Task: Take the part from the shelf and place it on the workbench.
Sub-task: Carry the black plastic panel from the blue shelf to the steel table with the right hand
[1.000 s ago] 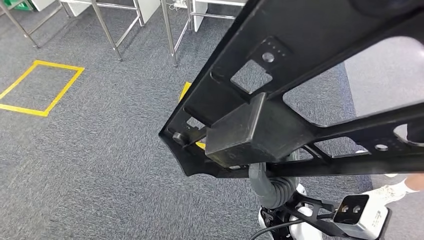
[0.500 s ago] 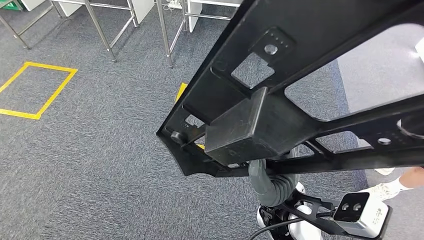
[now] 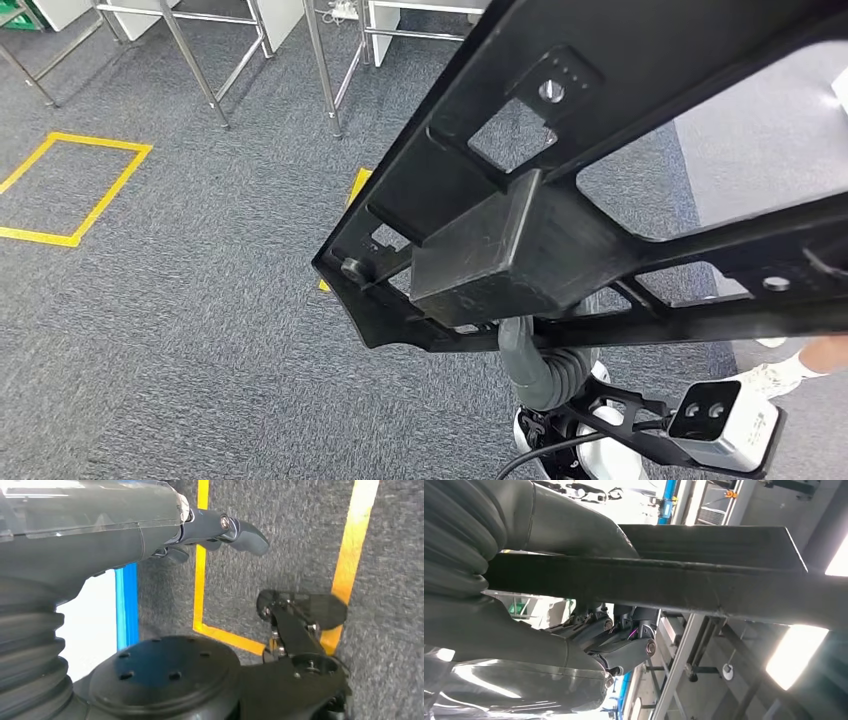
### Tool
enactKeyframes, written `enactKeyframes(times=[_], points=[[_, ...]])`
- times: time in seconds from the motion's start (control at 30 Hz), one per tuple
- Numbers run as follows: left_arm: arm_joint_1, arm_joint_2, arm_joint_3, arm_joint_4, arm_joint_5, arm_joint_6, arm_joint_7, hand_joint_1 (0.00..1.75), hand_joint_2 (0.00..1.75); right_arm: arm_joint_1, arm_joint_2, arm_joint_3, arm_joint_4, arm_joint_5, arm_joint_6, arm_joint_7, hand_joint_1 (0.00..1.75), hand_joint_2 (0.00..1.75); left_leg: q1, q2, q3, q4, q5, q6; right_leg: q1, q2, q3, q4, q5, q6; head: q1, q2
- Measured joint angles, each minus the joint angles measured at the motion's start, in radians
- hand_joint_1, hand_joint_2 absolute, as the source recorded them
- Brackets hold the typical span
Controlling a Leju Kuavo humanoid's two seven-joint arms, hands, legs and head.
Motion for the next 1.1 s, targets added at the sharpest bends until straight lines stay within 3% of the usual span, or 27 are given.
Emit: enactKeyframes(times=[0.03, 0.1, 0.13, 0.17, 0.2, 0.27, 0.33, 0.47, 0.53, 0.63, 0.67, 0.7, 0.77, 0.83, 0.87, 1.0, 1.03, 1.1], points=[[0.0, 0.0, 0.0, 0.0, 0.001, 0.0, 0.0, 0.0, 1.75, -0.001, 0.0, 0.002, 0.0, 0.0, 0.0, 0.0, 1.75, 1.75, 0.0, -0.001, -0.018, 0.041, -0.023, -0.003, -0.003, 0.0, 0.006, -0.005, 0.0, -0.006, -0.001, 0.0], [0.001, 0.001, 0.0, 0.0, 0.004, 0.0, -0.001, 0.0, 1.75, -0.002, 0.0, 0.004, 0.001, -0.001, 0.0, 0.001, 1.75, 1.75, 0.002, -0.002, -0.086, 0.176, -0.082, -0.006, -0.001, -0.001, 0.011, -0.007, -0.003, -0.014, -0.004, 0.0], [0.001, 0.001, 0.0, 0.0, 0.004, 0.0, -0.001, 0.0, 1.75, -0.002, 0.0, 0.005, 0.001, -0.001, 0.0, 0.001, 1.75, 1.75, 0.002, -0.002, -0.121, 0.237, -0.101, -0.008, 0.0, -0.001, 0.013, -0.006, -0.006, -0.016, -0.004, 0.0], [0.001, 0.001, 0.0, 0.0, 0.005, 0.0, -0.001, 0.0, 1.75, -0.001, 0.0, 0.006, 0.001, -0.002, 0.0, 0.001, 1.75, 1.75, 0.002, -0.002, -0.141, 0.268, -0.101, -0.009, 0.002, 0.0, 0.015, -0.006, -0.008, -0.017, -0.004, 0.0], [0.0, 0.001, 0.0, 0.0, 0.005, -0.001, -0.001, 0.0, 1.75, -0.001, 0.0, 0.006, 0.002, -0.002, 0.0, 0.001, 1.75, 1.75, 0.002, -0.002, -0.142, 0.259, -0.079, -0.008, 0.002, 0.001, 0.019, -0.005, -0.012, -0.017, -0.004, 0.0], [0.001, 0.001, 0.0, 0.0, 0.005, 0.0, 0.0, 0.0, 1.75, -0.002, 0.0, 0.008, 0.002, -0.002, 0.0, 0.002, 1.75, 1.75, 0.002, -0.003, -0.093, 0.139, 0.0, -0.004, 0.003, 0.005, 0.03, -0.001, -0.022, -0.013, -0.004, 0.0], [0.003, 0.001, 0.0, 0.0, 0.006, 0.0, 0.001, 0.0, 1.75, -0.002, 0.0, 0.01, 0.002, -0.002, -0.002, 0.003, 1.75, 1.75, -0.001, -0.004, -0.043, 0.025, 0.044, 0.006, 0.006, 0.008, 0.031, 0.006, -0.032, -0.006, -0.004, 0.0], [0.005, 0.001, 0.0, 0.0, 0.006, 0.0, 0.0, 0.0, 1.75, -0.003, 0.0, 0.014, 0.002, -0.001, -0.003, 0.007, 1.75, 1.75, 0.0, -0.008, -0.027, -0.011, 0.037, 0.025, 0.009, 0.009, 0.029, 0.01, -0.041, 0.013, -0.003, 0.0], [0.004, 0.001, 0.0, 0.0, 0.006, 0.001, 0.0, 0.0, 1.75, -0.005, 0.0, 0.014, 0.001, -0.001, -0.003, 0.008, 1.75, 1.75, 0.006, -0.007, -0.014, -0.021, 0.034, 0.035, 0.008, 0.007, 0.01, 0.058, -0.066, 0.024, 0.001, 0.0], [0.003, 0.002, 0.0, 0.0, 0.006, 0.001, 0.0, 0.0, 1.75, -0.004, -0.002, 0.015, 0.002, -0.001, -0.003, 0.011, 1.75, 1.75, 0.006, -0.006, 0.001, -0.023, 0.024, 0.044, 0.001, 0.004, -0.102, 0.247, -0.131, 0.035, 0.005, 0.0], [0.004, 0.002, 0.0, 0.0, 0.006, 0.001, 0.0, 0.0, 1.75, -0.003, -0.004, 0.015, 0.002, -0.001, -0.003, 0.011, 1.75, 1.75, 0.006, -0.007, 0.006, -0.023, 0.019, 0.044, -0.001, 0.004, -0.133, 0.287, -0.131, 0.037, 0.005, 0.0], [0.005, 0.002, 0.0, 0.0, 0.006, 0.001, 0.0, 0.0, 1.75, -0.002, -0.005, 0.016, 0.003, -0.001, -0.003, 0.011, 1.75, 1.75, 0.006, -0.007, 0.013, -0.023, 0.013, 0.043, -0.003, 0.003, -0.148, 0.291, -0.11, 0.038, 0.005, 0.0], [0.006, 0.001, 0.0, 0.0, 0.007, 0.0, 0.0, 0.0, 1.75, -0.003, -0.006, 0.016, 0.003, -0.001, -0.003, 0.012, 1.75, 1.75, 0.006, -0.01, 0.033, -0.023, 0.0, 0.039, -0.005, 0.002, -0.115, 0.186, -0.022, 0.033, 0.006, 0.0], [0.004, 0.001, 0.0, 0.0, 0.007, 0.0, 0.0, 0.0, 1.75, -0.004, -0.007, 0.016, 0.003, -0.001, -0.003, 0.012, 1.75, 1.75, 0.003, -0.011, 0.047, -0.023, -0.014, 0.029, 0.001, 0.0, -0.063, 0.064, 0.032, 0.025, 0.005, 0.0], [0.004, 0.001, 0.0, 0.0, 0.007, 0.0, 0.0, 0.0, 1.75, -0.004, -0.007, 0.017, 0.003, -0.001, -0.003, 0.012, 1.75, 1.75, 0.002, -0.011, 0.05, -0.025, -0.02, 0.024, 0.004, -0.002, -0.049, 0.032, 0.037, 0.021, 0.005, 0.0], [0.001, 0.001, 0.0, 0.0, 0.006, 0.0, 0.0, 0.0, 1.75, -0.005, -0.008, 0.017, 0.002, 0.0, -0.004, 0.012, 1.75, 1.75, 0.002, -0.005, 0.058, -0.022, -0.04, 0.002, 0.003, 0.0, -0.03, 0.01, 0.017, 0.004, 0.005, 0.0], [0.0, 0.001, 0.0, 0.0, 0.007, 0.0, 0.0, 0.0, 1.75, -0.006, -0.007, 0.018, 0.002, 0.0, -0.005, 0.012, 1.75, 1.75, 0.002, -0.005, 0.048, 0.006, -0.054, -0.002, 0.001, 0.0, -0.022, 0.005, 0.013, -0.002, 0.003, 0.0], [-0.001, 0.001, 0.0, 0.0, 0.008, 0.0, -0.001, 0.0, 1.75, -0.007, -0.007, 0.02, 0.001, 0.003, -0.006, 0.013, 1.75, 1.75, 0.004, -0.005, -0.019, 0.129, -0.098, -0.009, 0.0, -0.001, -0.005, 0.002, 0.001, -0.013, 0.002, 0.0]])
